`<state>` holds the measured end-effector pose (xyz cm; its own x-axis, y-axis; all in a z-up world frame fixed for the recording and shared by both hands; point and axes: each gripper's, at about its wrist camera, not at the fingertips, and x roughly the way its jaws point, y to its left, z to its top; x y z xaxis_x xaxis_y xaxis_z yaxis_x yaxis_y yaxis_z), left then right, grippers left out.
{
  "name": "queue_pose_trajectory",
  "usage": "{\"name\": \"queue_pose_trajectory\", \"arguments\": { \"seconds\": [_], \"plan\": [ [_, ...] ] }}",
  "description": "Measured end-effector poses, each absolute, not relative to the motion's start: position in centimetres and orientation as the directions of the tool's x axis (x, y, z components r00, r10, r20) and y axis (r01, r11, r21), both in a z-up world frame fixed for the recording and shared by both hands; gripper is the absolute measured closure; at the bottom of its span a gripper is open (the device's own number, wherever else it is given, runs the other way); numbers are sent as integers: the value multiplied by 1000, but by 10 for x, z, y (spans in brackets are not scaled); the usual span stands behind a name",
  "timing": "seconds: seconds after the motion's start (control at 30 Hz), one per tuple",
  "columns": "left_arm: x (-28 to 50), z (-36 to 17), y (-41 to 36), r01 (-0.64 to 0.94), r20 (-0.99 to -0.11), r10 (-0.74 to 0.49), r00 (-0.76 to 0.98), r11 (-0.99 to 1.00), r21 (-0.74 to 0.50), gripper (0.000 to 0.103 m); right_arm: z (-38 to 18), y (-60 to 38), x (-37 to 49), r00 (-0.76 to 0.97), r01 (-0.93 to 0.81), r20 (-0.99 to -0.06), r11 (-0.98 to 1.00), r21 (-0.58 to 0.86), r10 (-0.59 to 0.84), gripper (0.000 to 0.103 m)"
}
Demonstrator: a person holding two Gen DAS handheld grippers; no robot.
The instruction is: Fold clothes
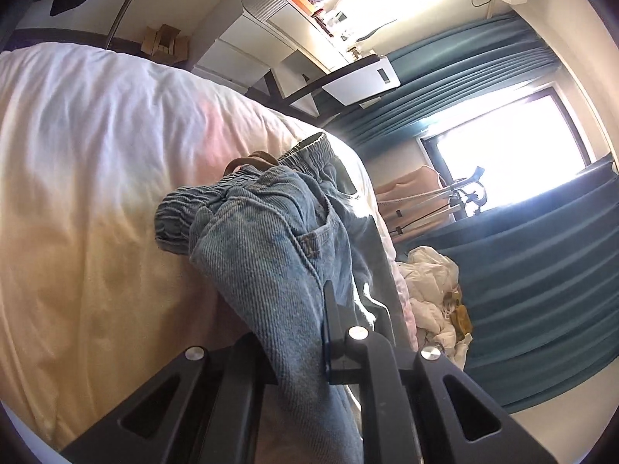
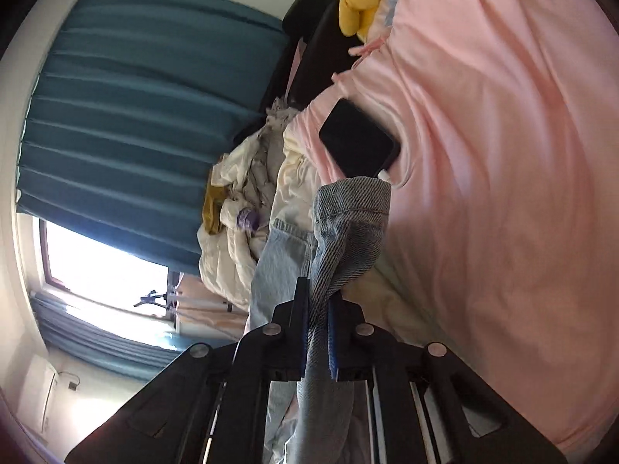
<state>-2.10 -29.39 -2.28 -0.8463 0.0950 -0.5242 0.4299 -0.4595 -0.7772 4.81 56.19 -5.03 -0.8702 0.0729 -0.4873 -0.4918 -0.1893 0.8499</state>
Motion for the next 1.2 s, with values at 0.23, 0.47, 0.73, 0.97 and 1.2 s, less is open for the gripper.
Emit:
{"name": "queue_pose_trajectory", "arguments": {
  "seconds": [0.23,0.47,0.73,0.97,1.2],
  "plan": [
    [-101,25,-278,438,-569,54,-820,-582,-686,96,-8,570,-29,-877,-470,-478,-282,836,45,97],
    [-244,47,-253,464,-643,18,-766,-677,-571,96,10,587,-156,-843,-519,-533,-366,772,73,97],
    [-406,-12,-221,515,-772,-18,-635,-755,-406,96,-44,605,-295,-779,-589,-622,-432,684,78,97],
    [-461,-69,-217,543,-837,-31,-547,-773,-327,95,-103,607,-352,-712,-636,-698,-498,590,82,97],
    [-441,-59,-225,460,-812,63,-580,-797,-391,87,-106,612,-344,-725,-602,-688,-519,607,36,91]
  ]
}}
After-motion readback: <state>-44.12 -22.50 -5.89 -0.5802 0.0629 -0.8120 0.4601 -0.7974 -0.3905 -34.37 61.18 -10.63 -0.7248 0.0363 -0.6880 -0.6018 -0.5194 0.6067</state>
